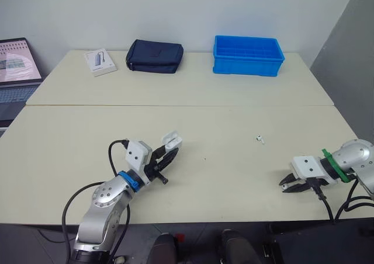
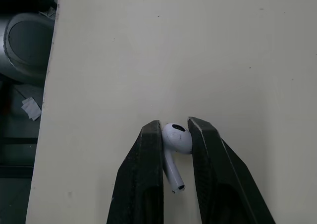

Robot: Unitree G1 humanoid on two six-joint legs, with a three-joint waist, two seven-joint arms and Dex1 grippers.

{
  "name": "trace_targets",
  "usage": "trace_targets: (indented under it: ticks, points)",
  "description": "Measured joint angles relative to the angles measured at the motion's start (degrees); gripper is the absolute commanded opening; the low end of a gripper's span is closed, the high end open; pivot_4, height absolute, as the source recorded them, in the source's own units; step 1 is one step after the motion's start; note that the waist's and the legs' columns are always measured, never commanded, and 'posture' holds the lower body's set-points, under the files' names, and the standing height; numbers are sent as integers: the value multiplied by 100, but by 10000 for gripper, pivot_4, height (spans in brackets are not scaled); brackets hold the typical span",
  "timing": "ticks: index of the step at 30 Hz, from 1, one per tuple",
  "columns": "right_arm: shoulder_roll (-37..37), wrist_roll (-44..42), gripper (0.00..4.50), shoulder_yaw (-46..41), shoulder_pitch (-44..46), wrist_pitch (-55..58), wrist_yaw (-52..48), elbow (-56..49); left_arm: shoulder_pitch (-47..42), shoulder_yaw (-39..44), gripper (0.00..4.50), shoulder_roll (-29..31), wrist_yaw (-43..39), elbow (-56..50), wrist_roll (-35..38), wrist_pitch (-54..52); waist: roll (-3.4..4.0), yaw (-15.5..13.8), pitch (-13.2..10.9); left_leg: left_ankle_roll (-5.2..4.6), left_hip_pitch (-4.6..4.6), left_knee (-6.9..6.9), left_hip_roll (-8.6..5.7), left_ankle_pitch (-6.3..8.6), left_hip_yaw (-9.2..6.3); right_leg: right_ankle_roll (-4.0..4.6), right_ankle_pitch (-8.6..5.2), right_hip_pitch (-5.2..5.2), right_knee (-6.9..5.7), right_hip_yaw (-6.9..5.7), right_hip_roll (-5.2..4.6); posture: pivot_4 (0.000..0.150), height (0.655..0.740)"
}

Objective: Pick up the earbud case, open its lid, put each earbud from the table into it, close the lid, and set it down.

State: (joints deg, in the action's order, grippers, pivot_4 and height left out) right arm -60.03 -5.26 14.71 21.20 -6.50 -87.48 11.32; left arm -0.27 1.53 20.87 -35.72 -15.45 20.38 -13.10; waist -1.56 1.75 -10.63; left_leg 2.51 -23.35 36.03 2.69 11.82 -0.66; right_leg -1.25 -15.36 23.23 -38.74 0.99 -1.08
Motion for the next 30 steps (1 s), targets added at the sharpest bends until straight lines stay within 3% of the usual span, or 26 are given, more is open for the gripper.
trace_targets:
  ticks: [6, 14, 20, 25, 30]
  points:
    - [46, 9, 4178, 54, 95, -46, -30, 176, 0, 0, 7798, 1, 1, -2, 2, -19, 0, 0, 0, 0, 2, 5, 0, 0, 1, -2, 2, -4, 0, 2, -1, 1500, 7376]
    - [225, 70, 31388, 93, 229, -203, -34, 305, 2, 1, 7798, 2, 3, -5, 3, -24, -5, 9, 3, 0, 22, 5, 1, 0, 3, 4, 0, -15, -9, 5, 0, 1500, 7376]
    - [222, 53, 31517, 39, 200, 18, 3, 81, 29, 1, 7798, 3, 3, -32, 4, -30, -4, 6, 2, 1, 29, 4, 1, 0, 10, 10, -4, -17, -13, 12, 0, 1500, 7376]
    - [-395, -96, 31517, -359, -197, 918, 110, -1169, 25, -3, 7798, 7, 4, -84, 6, -47, 3, -29, -1, 1, 15, -4, 1, 0, 6, 0, -4, -5, -13, 7, -1, 1500, 7376]
    - [-1083, 424, 31517, -660, -719, 2738, 754, -2781, 27, -12, 7798, -5, 8, -88, 9, -66, 3, -36, -1, 3, 13, -3, 2, 1, 4, 6, -8, -2, -12, 3, -3, 1500, 7376]
